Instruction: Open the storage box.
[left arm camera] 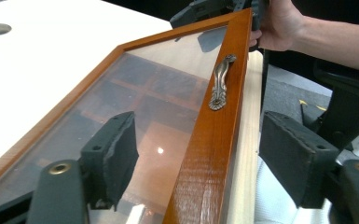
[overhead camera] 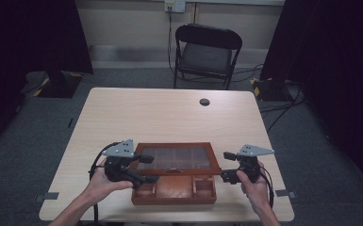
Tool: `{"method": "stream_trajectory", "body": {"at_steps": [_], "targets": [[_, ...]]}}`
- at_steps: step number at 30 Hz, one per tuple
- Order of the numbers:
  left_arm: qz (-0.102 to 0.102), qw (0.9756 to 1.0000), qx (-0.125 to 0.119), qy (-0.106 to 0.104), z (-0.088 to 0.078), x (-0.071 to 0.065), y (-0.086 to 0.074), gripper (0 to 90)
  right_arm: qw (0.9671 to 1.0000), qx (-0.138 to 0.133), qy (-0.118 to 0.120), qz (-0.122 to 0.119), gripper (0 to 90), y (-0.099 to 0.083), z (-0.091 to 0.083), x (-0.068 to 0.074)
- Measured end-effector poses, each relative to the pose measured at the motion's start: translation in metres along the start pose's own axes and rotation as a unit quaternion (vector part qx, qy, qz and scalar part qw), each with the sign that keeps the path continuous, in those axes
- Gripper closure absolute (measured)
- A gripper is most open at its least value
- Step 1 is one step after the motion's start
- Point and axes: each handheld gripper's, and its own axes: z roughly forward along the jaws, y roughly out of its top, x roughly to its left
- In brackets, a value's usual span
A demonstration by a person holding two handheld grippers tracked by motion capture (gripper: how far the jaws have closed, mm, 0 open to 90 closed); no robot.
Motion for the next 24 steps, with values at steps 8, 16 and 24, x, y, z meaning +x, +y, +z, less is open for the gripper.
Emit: {"method": "stream_trajectory", "body": {"at_steps": [8, 16, 24], "targets": [[-0.012, 0.9996, -0.016, 0.022, -0.008, 0.008, -0.006, 23.8, 0.9999, 0.001, 0.011, -0.004, 18.2, 0.005, 0.006, 0.004], [-0.022, 0.9988, -0.029, 0.035, -0.013, 0.012, -0.012, 23.7, 0.9997, -0.006, 0.024, -0.003, 19.7, 0.015, 0.011, 0.005], [-0.017, 0.9979, -0.036, 0.051, -0.014, 0.017, -0.013, 27.5, 0.9994, -0.010, 0.032, -0.003, 22.4, 0.022, 0.014, 0.005]]}}
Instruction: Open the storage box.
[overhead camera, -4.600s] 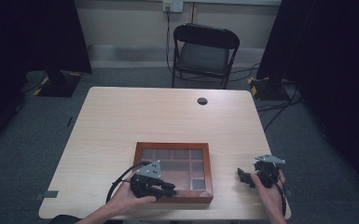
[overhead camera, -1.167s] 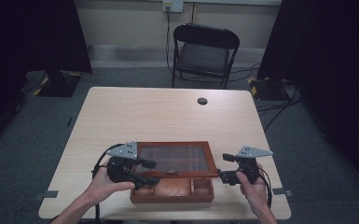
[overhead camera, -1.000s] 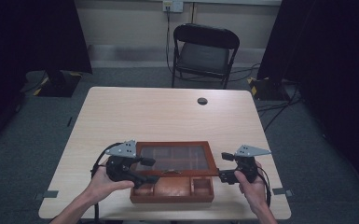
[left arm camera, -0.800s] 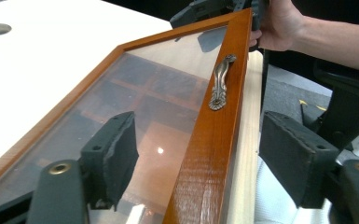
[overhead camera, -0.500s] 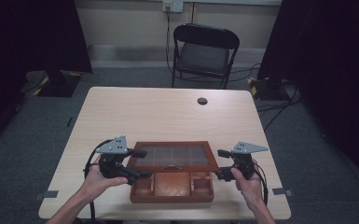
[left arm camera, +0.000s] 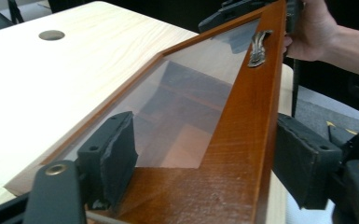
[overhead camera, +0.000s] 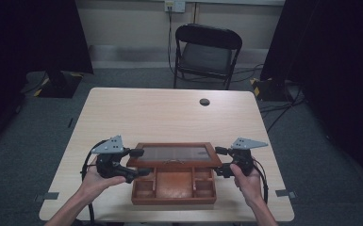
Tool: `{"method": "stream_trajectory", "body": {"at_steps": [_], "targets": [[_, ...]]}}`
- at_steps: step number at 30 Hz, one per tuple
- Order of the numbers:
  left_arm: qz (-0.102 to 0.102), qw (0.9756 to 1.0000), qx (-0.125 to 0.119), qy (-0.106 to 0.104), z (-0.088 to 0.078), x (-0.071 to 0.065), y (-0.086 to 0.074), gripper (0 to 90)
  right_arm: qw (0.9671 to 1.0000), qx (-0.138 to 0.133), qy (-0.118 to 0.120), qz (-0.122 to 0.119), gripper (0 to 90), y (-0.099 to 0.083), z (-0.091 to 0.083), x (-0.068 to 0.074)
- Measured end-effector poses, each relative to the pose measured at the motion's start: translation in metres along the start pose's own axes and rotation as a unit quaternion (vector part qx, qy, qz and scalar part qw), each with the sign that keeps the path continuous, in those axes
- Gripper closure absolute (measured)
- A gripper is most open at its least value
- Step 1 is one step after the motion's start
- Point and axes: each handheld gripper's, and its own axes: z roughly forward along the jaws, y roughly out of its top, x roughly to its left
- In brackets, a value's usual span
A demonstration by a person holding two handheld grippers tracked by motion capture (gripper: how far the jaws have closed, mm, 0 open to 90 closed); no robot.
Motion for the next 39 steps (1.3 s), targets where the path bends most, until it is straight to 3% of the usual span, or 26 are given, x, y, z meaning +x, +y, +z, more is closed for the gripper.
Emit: {"method": "stream_trajectory", "body": {"at_steps": [7, 12, 16, 19, 22, 32, 39], "targets": [[0.002, 0.9999, -0.008, 0.013, 0.000, 0.008, 0.000, 32.7, 1.0000, -0.004, -0.001, -0.004, 24.0, 0.007, 0.000, -0.001], [-0.006, 0.9998, -0.004, 0.020, 0.000, 0.015, -0.001, 31.1, 1.0000, -0.008, -0.001, 0.004, 24.9, 0.010, 0.002, -0.003], [-0.010, 0.9997, -0.015, 0.016, -0.001, 0.020, -0.003, 30.3, 0.9999, -0.006, 0.001, 0.008, 24.9, 0.013, 0.003, -0.005], [-0.021, 0.9993, -0.013, 0.027, -0.001, 0.024, -0.005, 24.1, 0.9999, -0.005, 0.001, 0.009, 25.3, 0.015, 0.003, -0.006], [-0.023, 0.9988, -0.013, 0.040, -0.002, 0.026, -0.006, 24.0, 1.0000, -0.004, 0.001, 0.008, 25.6, 0.018, 0.003, -0.007], [-0.038, 0.9976, -0.037, 0.043, 0.003, 0.044, -0.005, 40.0, 0.9999, -0.012, 0.001, 0.012, 25.8, 0.026, 0.007, -0.011], [-0.041, 0.9978, -0.033, 0.041, 0.007, 0.050, -0.004, 45.9, 0.9996, -0.017, 0.015, 0.017, 26.3, 0.028, 0.013, -0.015]]}}
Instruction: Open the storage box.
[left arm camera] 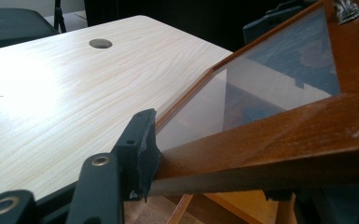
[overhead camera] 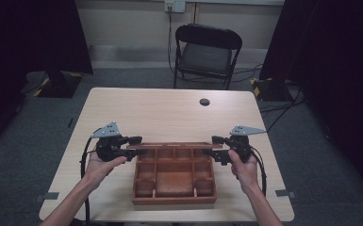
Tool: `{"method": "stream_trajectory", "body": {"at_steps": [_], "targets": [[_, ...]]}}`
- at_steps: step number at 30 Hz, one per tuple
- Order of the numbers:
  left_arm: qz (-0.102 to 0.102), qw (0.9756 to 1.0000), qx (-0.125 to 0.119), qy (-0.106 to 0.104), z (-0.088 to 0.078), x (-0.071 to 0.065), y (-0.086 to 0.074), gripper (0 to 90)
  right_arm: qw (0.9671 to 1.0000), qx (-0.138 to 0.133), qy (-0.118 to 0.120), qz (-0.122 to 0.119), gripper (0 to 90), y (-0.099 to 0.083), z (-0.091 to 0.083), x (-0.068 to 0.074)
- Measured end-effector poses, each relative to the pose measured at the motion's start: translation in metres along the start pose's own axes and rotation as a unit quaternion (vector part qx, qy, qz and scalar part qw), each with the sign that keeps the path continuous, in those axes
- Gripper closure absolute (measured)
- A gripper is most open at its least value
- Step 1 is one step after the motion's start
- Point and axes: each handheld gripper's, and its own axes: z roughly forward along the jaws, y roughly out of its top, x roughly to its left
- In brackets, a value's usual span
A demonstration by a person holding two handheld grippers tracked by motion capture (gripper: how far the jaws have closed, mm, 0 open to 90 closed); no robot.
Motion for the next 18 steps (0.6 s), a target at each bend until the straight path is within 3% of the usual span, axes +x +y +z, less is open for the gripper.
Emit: {"method": "stream_trajectory", "body": {"at_steps": [5, 18], "targets": [[0.000, 1.0000, -0.004, 0.008, 0.002, 0.003, 0.003, 47.2, 1.0000, -0.004, 0.000, -0.002, 28.7, 0.003, 0.005, -0.001], [-0.015, 0.9999, -0.004, 0.003, 0.009, 0.016, 0.006, 48.7, 0.9997, -0.005, 0.009, -0.021, 31.1, 0.020, 0.017, 0.004]]}}
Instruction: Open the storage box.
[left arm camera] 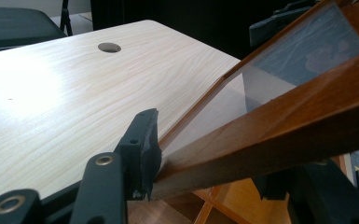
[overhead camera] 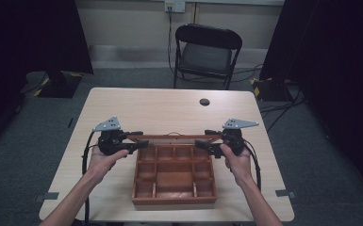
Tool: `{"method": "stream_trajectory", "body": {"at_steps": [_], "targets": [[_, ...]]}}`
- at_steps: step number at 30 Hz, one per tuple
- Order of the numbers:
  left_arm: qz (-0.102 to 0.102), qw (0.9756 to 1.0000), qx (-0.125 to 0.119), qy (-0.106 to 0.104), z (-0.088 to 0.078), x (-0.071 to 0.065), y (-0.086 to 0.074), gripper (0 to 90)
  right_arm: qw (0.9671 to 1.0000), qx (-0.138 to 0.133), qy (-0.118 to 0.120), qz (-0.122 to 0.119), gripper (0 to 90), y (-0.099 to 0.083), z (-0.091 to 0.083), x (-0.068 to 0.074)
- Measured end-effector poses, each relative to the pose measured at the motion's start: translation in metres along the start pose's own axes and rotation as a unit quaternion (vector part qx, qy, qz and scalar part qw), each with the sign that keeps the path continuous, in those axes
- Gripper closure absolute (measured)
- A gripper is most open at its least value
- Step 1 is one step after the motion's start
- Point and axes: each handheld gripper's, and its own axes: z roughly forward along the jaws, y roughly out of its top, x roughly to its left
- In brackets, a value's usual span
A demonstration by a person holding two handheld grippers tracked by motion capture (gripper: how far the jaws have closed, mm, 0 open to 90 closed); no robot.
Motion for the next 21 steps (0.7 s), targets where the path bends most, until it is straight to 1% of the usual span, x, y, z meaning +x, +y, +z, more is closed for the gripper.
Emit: {"method": "stream_trajectory", "body": {"at_steps": [1, 2, 4, 5, 9, 10, 11, 12, 15, 16, 19, 21], "targets": [[0.004, 1.0000, 0.001, 0.002, 0.000, 0.001, 0.001, 48.7, 1.0000, -0.001, 0.001, -0.001, 31.8, 0.001, 0.001, 0.001], [0.000, 1.0000, 0.002, 0.003, 0.000, 0.001, 0.001, 48.8, 1.0000, -0.001, 0.006, -0.002, 32.4, 0.002, 0.002, 0.002], [0.003, 1.0000, 0.003, 0.003, 0.000, 0.002, 0.002, 49.0, 1.0000, -0.002, 0.005, -0.003, 32.7, 0.004, 0.003, 0.003], [-0.001, 1.0000, 0.000, 0.003, 0.001, 0.003, 0.003, 49.1, 1.0000, -0.001, 0.003, -0.008, 32.5, 0.006, 0.005, 0.005], [-0.002, 1.0000, -0.004, 0.005, 0.002, 0.005, 0.004, 49.6, 1.0000, -0.001, -0.001, -0.007, 32.7, 0.007, 0.007, 0.003], [-0.005, 1.0000, -0.005, 0.005, 0.002, 0.007, 0.005, 49.9, 0.9999, -0.002, -0.012, 0.000, 31.6, 0.006, 0.006, -0.002], [-0.005, 1.0000, -0.005, 0.005, 0.002, 0.007, 0.005, 50.1, 0.9999, -0.002, -0.012, 0.000, 31.6, 0.006, 0.006, -0.002], [-0.005, 1.0000, -0.005, 0.007, 0.003, 0.009, 0.006, 50.3, 0.9998, -0.005, -0.018, 0.006, 31.5, 0.004, 0.004, -0.008], [-0.005, 0.9999, -0.007, 0.009, 0.004, 0.010, 0.007, 51.1, 0.9997, -0.010, -0.020, 0.010, 31.5, 0.003, 0.002, -0.012], [-0.006, 0.9999, -0.008, 0.009, 0.004, 0.011, 0.007, 51.1, 0.9996, -0.014, -0.019, 0.016, 31.4, 0.002, 0.000, -0.016], [-0.008, 0.9999, -0.007, 0.013, 0.005, 0.012, 0.008, 51.5, 0.9995, -0.013, -0.023, 0.020, 32.5, 0.001, -0.001, -0.020], [-0.007, 0.9998, -0.002, 0.019, 0.006, 0.014, 0.008, 51.8, 0.9994, -0.012, -0.027, 0.020, 34.0, 0.000, 0.000, -0.022]]}}
